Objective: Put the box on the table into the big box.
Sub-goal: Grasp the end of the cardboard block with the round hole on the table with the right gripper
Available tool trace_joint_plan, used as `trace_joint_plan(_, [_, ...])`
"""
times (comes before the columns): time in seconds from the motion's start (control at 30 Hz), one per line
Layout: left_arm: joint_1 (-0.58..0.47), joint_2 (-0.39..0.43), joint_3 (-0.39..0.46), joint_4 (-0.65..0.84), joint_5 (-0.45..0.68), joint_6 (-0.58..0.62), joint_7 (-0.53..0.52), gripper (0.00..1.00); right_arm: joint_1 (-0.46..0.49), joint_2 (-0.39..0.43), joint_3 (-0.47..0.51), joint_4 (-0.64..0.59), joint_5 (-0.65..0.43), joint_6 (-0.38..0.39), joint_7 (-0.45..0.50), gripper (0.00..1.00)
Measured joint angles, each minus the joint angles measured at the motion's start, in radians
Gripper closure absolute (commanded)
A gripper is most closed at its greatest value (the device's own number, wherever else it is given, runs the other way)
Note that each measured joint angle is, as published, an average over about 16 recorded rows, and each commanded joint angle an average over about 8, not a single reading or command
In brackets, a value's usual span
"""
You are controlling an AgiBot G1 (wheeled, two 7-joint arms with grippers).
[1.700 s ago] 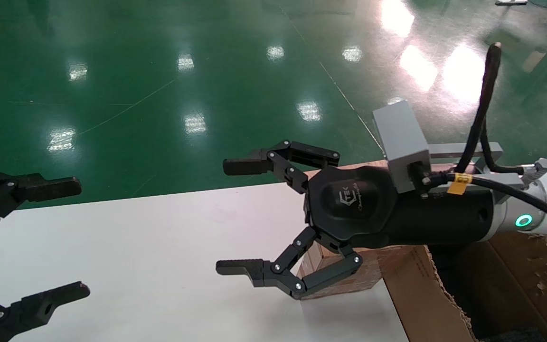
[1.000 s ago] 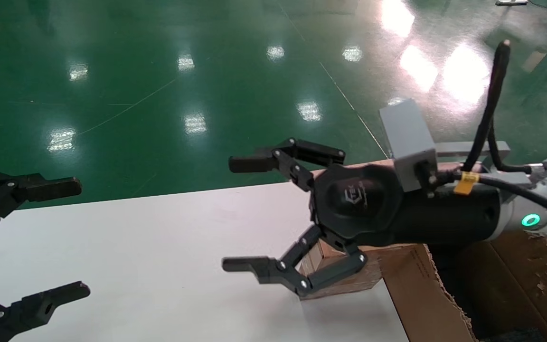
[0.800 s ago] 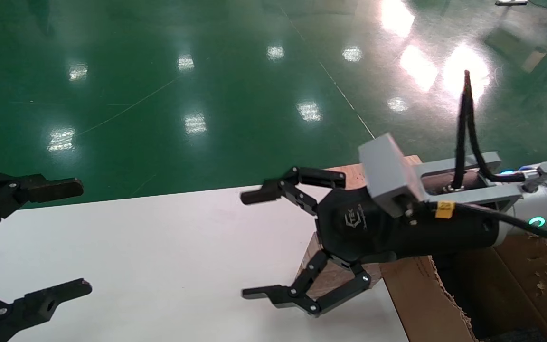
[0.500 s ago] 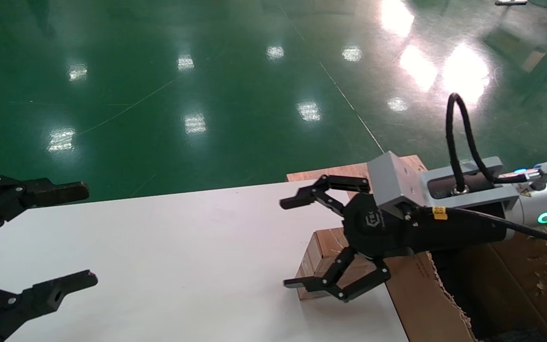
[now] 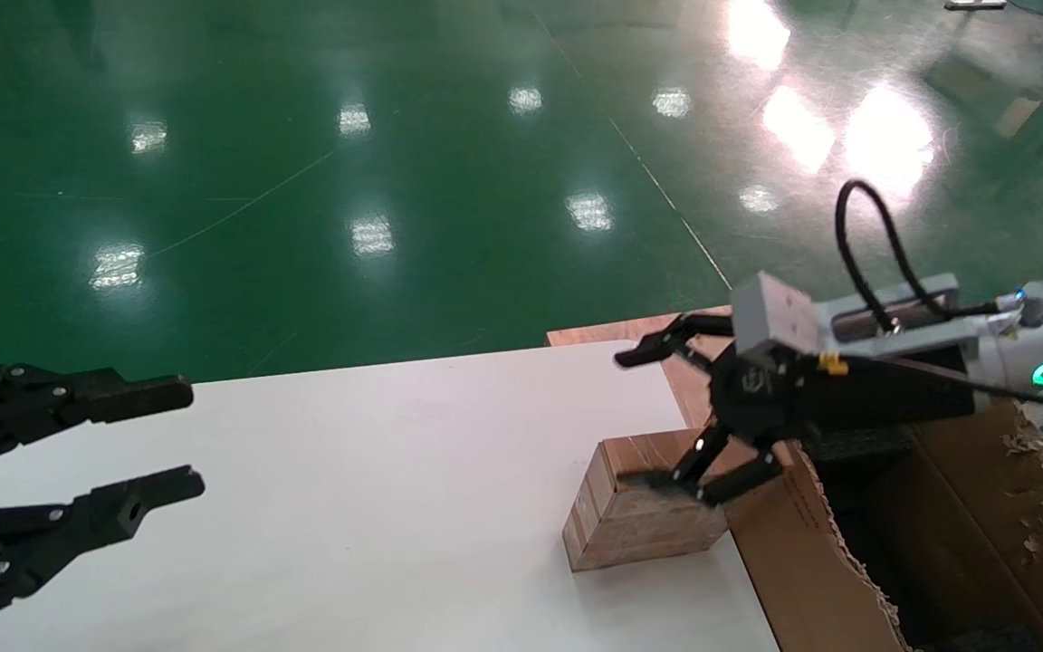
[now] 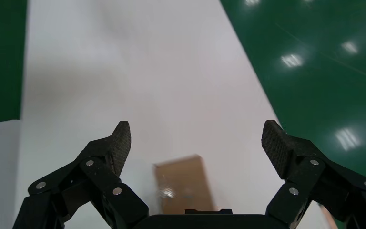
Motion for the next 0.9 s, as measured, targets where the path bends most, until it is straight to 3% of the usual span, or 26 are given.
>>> trace_joint_plan(0.5, [0.0,0.0,0.0,0.0,0.0,0.0,0.0,1.0,0.038,0.003,-0.048,0.02,-0.021,0.002,-0.032,0.0])
trace_joint_plan(0.9, [0.0,0.0,0.0,0.0,0.0,0.0,0.0,1.0,0.146,0.044,-0.215,0.067,-0.026,-0.01,-0.12,0.0])
